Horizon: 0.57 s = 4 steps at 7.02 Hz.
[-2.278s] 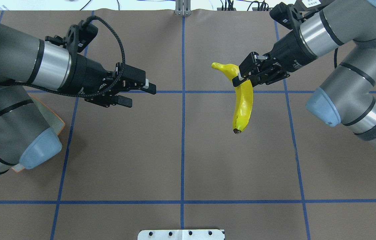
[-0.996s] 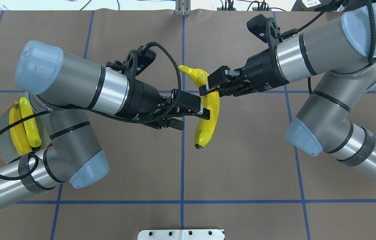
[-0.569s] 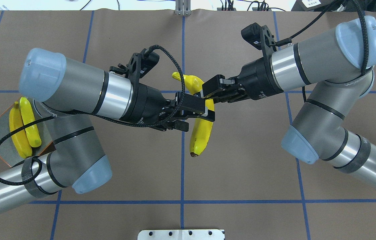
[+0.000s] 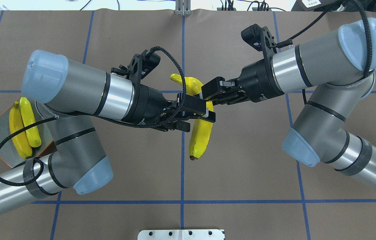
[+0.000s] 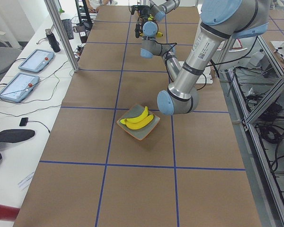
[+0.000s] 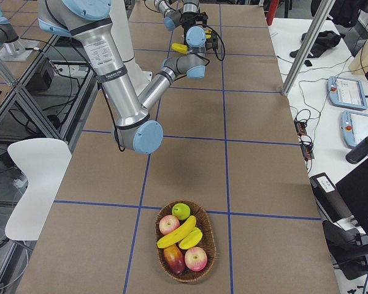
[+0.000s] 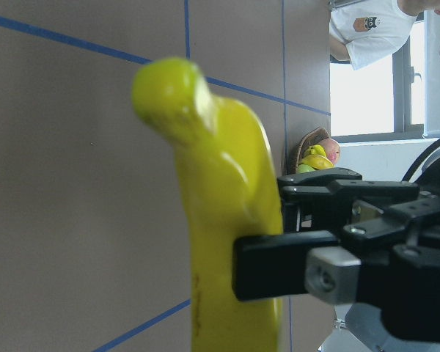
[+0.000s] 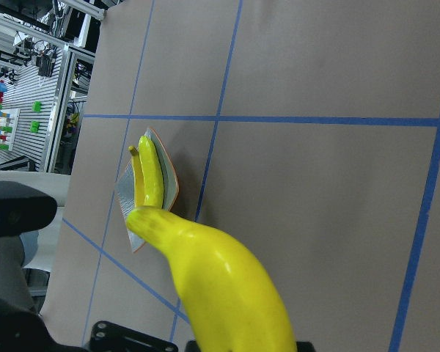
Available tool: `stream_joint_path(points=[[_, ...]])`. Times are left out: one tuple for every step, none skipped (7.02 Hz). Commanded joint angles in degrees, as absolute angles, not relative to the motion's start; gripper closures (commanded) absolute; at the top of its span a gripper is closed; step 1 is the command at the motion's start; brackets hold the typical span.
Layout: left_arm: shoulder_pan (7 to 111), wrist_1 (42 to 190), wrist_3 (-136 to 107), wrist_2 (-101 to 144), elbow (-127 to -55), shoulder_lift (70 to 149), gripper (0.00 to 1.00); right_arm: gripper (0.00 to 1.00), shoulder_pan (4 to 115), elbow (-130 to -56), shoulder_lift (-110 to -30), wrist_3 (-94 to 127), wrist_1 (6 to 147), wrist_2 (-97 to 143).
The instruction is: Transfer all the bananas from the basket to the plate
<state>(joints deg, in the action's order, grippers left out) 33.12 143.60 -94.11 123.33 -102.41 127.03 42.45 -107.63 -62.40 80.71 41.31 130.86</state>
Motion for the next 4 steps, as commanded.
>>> stream_joint_path(points=[[32.9,143.8,-94.1,122.8,-102.4,127.1,0.13,1.0,42.5,-108.1,-62.8,81.1,41.3,131.0],[32.8,143.8,-94.1,122.7,-102.4,127.1,0.14,1.0,42.5,-108.1,-62.8,81.4,41.3,131.0],[32.8,144.1,-94.1,122.7,-102.3,127.1,0.2,1.0,42.5,-108.2,-62.8,81.4,41.3,131.0],[32.5,144.1,-94.1,122.6,-102.3,127.1,0.23,1.0,42.5,-108.1,-62.9,81.5,40.4,130.9]])
